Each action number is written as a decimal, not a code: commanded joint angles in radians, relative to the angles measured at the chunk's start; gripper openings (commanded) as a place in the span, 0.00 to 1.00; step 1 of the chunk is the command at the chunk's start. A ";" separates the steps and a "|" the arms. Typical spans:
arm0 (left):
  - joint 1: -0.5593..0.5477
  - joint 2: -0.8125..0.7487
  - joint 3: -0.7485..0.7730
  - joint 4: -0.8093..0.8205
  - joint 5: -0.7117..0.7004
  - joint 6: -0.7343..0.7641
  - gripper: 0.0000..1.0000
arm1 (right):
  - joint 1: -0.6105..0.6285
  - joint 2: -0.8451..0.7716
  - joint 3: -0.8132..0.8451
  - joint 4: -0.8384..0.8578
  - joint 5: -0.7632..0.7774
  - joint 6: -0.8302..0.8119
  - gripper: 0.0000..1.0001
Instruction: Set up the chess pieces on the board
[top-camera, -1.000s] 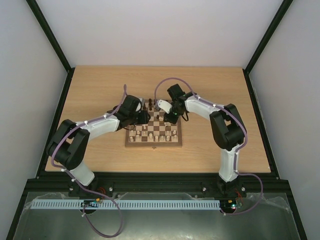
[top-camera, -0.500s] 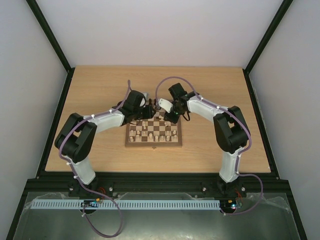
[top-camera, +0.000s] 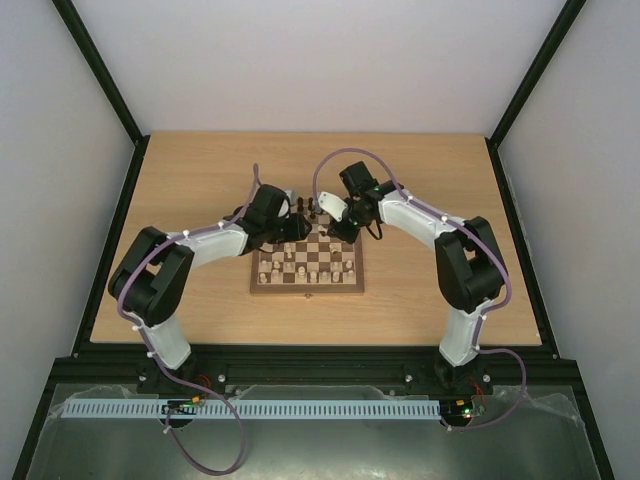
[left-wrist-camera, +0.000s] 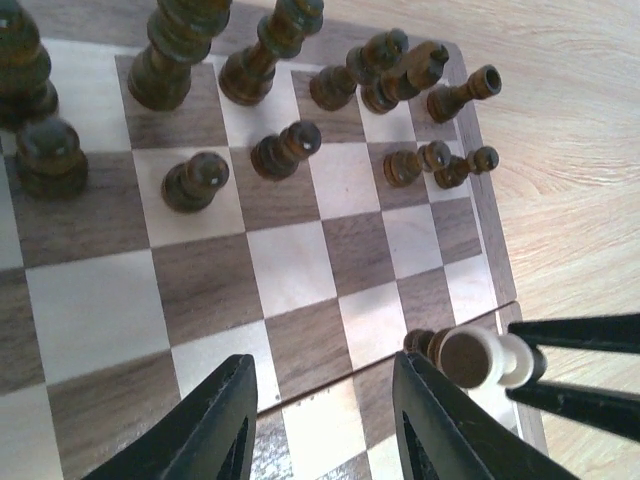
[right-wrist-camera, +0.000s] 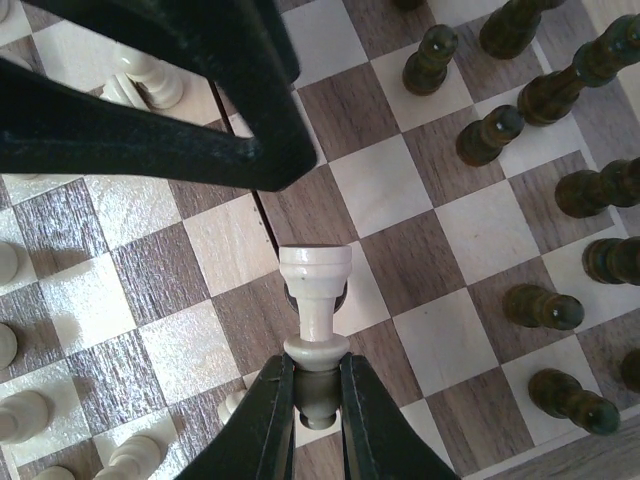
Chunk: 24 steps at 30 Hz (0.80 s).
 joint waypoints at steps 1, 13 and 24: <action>0.008 -0.056 -0.047 0.044 0.026 -0.012 0.39 | 0.003 -0.036 0.019 -0.064 -0.025 0.015 0.06; 0.019 -0.267 -0.377 0.578 0.157 0.032 0.44 | -0.017 -0.081 0.188 -0.209 -0.250 0.146 0.06; 0.021 -0.231 -0.502 1.084 0.264 0.047 0.47 | -0.020 -0.169 0.214 -0.243 -0.412 0.247 0.06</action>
